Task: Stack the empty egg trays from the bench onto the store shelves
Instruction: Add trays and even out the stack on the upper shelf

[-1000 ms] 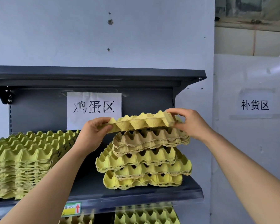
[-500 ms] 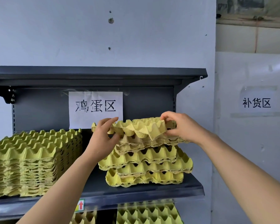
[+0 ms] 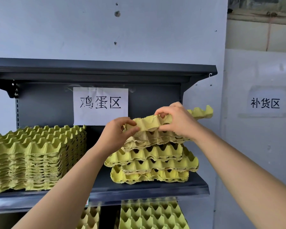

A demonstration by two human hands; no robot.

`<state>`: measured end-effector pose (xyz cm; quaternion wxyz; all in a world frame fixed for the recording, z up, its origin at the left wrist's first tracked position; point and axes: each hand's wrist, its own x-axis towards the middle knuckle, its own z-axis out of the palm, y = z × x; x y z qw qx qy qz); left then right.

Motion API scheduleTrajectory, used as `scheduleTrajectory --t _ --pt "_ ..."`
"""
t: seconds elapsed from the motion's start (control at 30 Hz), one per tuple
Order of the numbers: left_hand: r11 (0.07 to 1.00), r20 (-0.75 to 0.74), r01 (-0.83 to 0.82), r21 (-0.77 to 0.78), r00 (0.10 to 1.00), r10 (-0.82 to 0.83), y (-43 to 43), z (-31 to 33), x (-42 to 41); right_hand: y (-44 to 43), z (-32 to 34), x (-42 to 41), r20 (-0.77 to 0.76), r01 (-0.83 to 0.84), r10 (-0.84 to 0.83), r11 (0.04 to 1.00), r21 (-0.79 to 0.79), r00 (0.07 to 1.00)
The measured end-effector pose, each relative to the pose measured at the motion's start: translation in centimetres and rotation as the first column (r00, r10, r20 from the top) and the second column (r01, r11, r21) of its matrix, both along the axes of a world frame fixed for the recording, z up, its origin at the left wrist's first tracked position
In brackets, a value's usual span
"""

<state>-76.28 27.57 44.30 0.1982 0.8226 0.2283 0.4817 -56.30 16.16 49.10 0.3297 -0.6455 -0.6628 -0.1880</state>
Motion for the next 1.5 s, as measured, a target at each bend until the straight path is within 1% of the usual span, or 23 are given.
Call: scheduleTrajectory --t 0.13,0.17,0.23,0.3,0.33,0.4,0.47,0.5,0.63,0.7,0.77,0.87,0.97,1.1,1.2,1.33,1.5 --pt "0.999 -0.046 -0.029 -0.023 0.999 0.028 1.4 -0.6 0.5 1.0 -1.3 0.0 -0.041 -0.016 0.015 0.999 -0.031 0.999" --pt "0.999 -0.046 -0.04 -0.029 0.998 0.038 1.5 -0.7 0.5 1.0 -1.4 0.1 -0.025 -0.018 0.017 0.999 -0.042 1.0" --pt "0.997 -0.047 -0.06 -0.038 0.997 0.058 1.9 -0.7 0.5 0.8 -1.2 0.7 0.058 -0.001 0.003 0.999 -0.046 0.998" --pt "0.996 -0.044 -0.064 -0.066 0.997 0.062 2.7 -0.8 0.3 0.2 -0.7 2.2 0.119 0.058 -0.058 0.998 0.006 0.991" --pt "0.994 -0.033 -0.061 -0.087 0.998 0.059 3.0 -0.9 0.2 -0.2 -0.6 3.2 0.117 0.104 -0.106 0.994 0.025 0.987" --pt "0.993 -0.014 -0.066 -0.096 0.998 0.065 3.3 -0.8 0.3 -0.9 -0.7 5.0 0.061 0.182 -0.182 0.983 0.003 0.981" --pt "0.994 0.006 -0.073 -0.077 0.997 0.073 3.2 -0.7 0.7 -1.2 -1.0 6.0 0.002 0.202 -0.202 0.978 -0.049 0.979" --pt "0.995 0.024 -0.075 -0.066 0.997 0.076 3.1 -0.5 0.9 -1.1 -1.2 6.3 -0.018 0.197 -0.198 0.979 -0.048 0.98" --pt "0.994 0.115 -0.109 0.006 0.988 0.108 3.1 0.1 0.8 -1.1 -0.6 6.0 -0.088 0.146 -0.14 0.988 0.054 0.986" --pt "0.991 0.125 -0.132 0.023 0.984 0.128 3.3 0.3 0.5 -0.8 -0.5 5.7 -0.074 0.128 -0.121 0.988 0.09 0.99" --pt "0.99 0.097 -0.141 0.015 0.986 0.139 3.5 0.1 0.5 0.0 -0.7 5.8 -0.058 0.124 -0.119 0.989 0.084 0.991" --pt "0.99 0.042 -0.142 -0.015 0.989 0.143 3.9 -0.6 1.2 1.4 -1.4 6.6 -0.053 0.151 -0.15 0.989 0.004 0.987" --pt "0.989 0.048 -0.138 -0.05 0.989 0.14 4.4 -1.2 2.0 2.5 -1.7 7.5 -0.031 0.173 -0.174 0.985 -0.02 0.984" --pt "0.991 -0.014 -0.13 0.01 0.991 0.13 4.5 -1.0 2.3 3.3 -1.5 8.5 0.09 0.262 -0.257 0.963 -0.055 0.962" --pt "0.989 -0.066 -0.138 0.06 0.988 0.142 4.6 -0.9 2.6 3.1 -1.8 8.5 0.136 0.322 -0.312 0.945 -0.057 0.94" --pt "0.984 -0.185 -0.166 0.057 0.967 0.174 5.0 -1.6 2.3 2.8 -2.6 7.7 0.218 0.353 -0.321 0.926 -0.132 0.922" --pt "0.982 -0.239 -0.158 0.104 0.954 0.179 5.4 -2.8 2.2 1.4 -2.7 8.2 0.24 0.351 -0.303 0.917 -0.191 0.922"
